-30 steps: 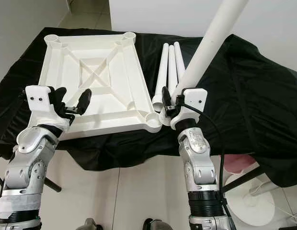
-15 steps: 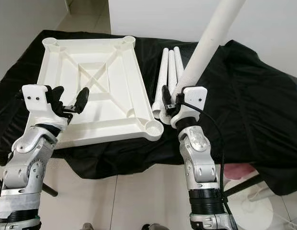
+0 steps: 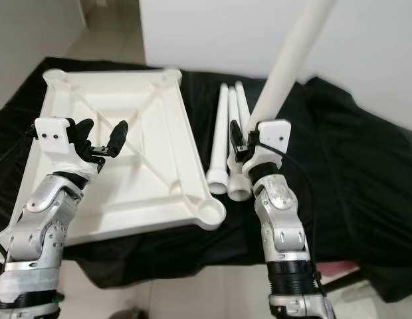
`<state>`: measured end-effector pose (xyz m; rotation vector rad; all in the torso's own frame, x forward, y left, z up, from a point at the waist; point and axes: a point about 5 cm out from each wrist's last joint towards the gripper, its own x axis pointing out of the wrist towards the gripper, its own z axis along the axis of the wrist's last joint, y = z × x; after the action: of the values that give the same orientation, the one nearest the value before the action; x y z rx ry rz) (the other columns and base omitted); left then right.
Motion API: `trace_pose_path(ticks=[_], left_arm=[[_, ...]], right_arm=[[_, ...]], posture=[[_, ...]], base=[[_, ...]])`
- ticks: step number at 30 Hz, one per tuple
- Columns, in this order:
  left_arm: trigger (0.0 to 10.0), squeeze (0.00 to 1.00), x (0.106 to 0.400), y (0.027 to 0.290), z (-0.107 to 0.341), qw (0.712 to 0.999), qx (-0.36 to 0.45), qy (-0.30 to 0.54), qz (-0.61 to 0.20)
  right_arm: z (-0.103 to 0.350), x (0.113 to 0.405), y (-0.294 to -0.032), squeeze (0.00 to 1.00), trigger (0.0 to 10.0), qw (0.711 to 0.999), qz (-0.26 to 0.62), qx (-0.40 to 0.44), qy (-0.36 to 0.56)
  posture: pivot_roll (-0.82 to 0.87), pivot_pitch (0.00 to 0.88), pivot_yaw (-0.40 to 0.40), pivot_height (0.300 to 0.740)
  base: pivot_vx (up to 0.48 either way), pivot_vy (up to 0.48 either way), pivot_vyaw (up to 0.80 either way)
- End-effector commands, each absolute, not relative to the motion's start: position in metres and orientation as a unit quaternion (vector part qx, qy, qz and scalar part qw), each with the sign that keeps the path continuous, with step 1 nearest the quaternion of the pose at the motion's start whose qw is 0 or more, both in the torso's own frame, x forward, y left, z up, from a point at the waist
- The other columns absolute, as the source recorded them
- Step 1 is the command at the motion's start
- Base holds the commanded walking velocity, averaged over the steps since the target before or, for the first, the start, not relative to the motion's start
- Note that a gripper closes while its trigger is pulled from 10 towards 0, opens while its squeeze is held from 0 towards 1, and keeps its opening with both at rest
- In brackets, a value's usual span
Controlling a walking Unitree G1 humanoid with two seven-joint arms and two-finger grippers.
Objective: Building children table
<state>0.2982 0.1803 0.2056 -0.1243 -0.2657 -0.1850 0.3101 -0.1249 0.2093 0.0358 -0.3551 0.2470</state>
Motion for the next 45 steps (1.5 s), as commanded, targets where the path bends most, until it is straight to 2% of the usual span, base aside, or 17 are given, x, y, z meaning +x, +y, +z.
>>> trace_pose_path(ticks=[1, 6, 16, 17, 18, 21, 28, 31, 36, 42, 45], left_arm=[[10.0, 0.0, 0.299, 0.173, 0.203, 0.985, -0.064, -0.126, -0.098], [10.0, 0.0, 0.3, 0.17, 0.2, 0.987, -0.05, -0.117, -0.103], [10.0, 0.0, 0.291, 0.146, 0.195, 0.973, -0.016, -0.089, -0.214], [10.0, 0.0, 0.285, 0.138, 0.194, 0.96, -0.008, -0.081, -0.268], [10.0, 0.0, 0.285, 0.138, 0.194, 0.96, -0.008, -0.081, -0.268], [10.0, 0.0, 0.268, 0.128, 0.187, 0.927, 0.03, -0.055, -0.37], [10.0, 0.0, 0.256, 0.123, 0.179, 0.901, 0.066, -0.02, -0.429], [10.0, 0.0, 0.245, 0.121, 0.178, 0.876, 0.079, -0.004, -0.475], [10.0, 0.0, 0.239, 0.12, 0.178, 0.865, 0.077, 0.008, -0.497], [10.0, 0.0, 0.234, 0.122, 0.163, 0.844, 0.136, 0.052, -0.516], [10.0, 0.0, 0.236, 0.123, 0.158, 0.844, 0.153, 0.061, -0.511]], right_arm=[[0.206, 0.31, -0.135, 0.0, 10.0, 0.979, 0.105, 0.014, -0.171], [0.205, 0.31, -0.134, 0.0, 10.0, 0.979, 0.107, 0.011, -0.171], [0.203, 0.309, -0.134, 0.0, 10.0, 0.98, 0.111, 0.005, -0.167], [0.203, 0.309, -0.134, 0.0, 10.0, 0.98, 0.112, 0.004, -0.166], [0.203, 0.309, -0.134, 0.0, 10.0, 0.98, 0.112, 0.004, -0.166], [0.201, 0.308, -0.135, 0.0, 10.0, 0.98, 0.113, 0.002, -0.163], [0.196, 0.301, -0.134, 0.0, 10.0, 0.979, 0.131, -0.007, -0.158], [0.186, 0.289, -0.133, 0.0, 10.0, 0.975, 0.156, -0.03, -0.154], [0.175, 0.279, -0.133, 0.0, 10.0, 0.975, 0.166, -0.036, -0.145], [0.178, 0.275, -0.132, 0.0, 10.0, 0.973, 0.165, -0.013, -0.159], [0.18, 0.276, -0.131, 0.0, 10.0, 0.973, 0.165, -0.01, -0.163]], posture=[[0.02, 0.097, -0.075, 0.74], [0.02, 0.096, -0.074, 0.74], [0.02, 0.097, -0.071, 0.74], [0.03, 0.1, -0.069, 0.74], [0.03, 0.1, -0.069, 0.74], [0.02, 0.103, -0.062, 0.74], [0.02, 0.105, -0.054, 0.74], [0.01, 0.11, -0.047, 0.74], [0.01, 0.112, -0.045, 0.74], [0.01, 0.116, -0.039, 0.74], [0.0, 0.111, -0.039, 0.74]], base=[[0.0, 0.0, 0.0], [0.0, 0.0, 0.0], [0.0, 0.0, 0.0], [0.0, 0.0, 0.0], [0.0, 0.0, 0.0], [0.0, 0.0, 0.0], [0.0, 0.0, 0.0], [0.0, 0.0, 0.0], [0.0, 0.0, 0.0], [0.0, 0.0, 0.0], [0.0, 0.0, 0.0]])
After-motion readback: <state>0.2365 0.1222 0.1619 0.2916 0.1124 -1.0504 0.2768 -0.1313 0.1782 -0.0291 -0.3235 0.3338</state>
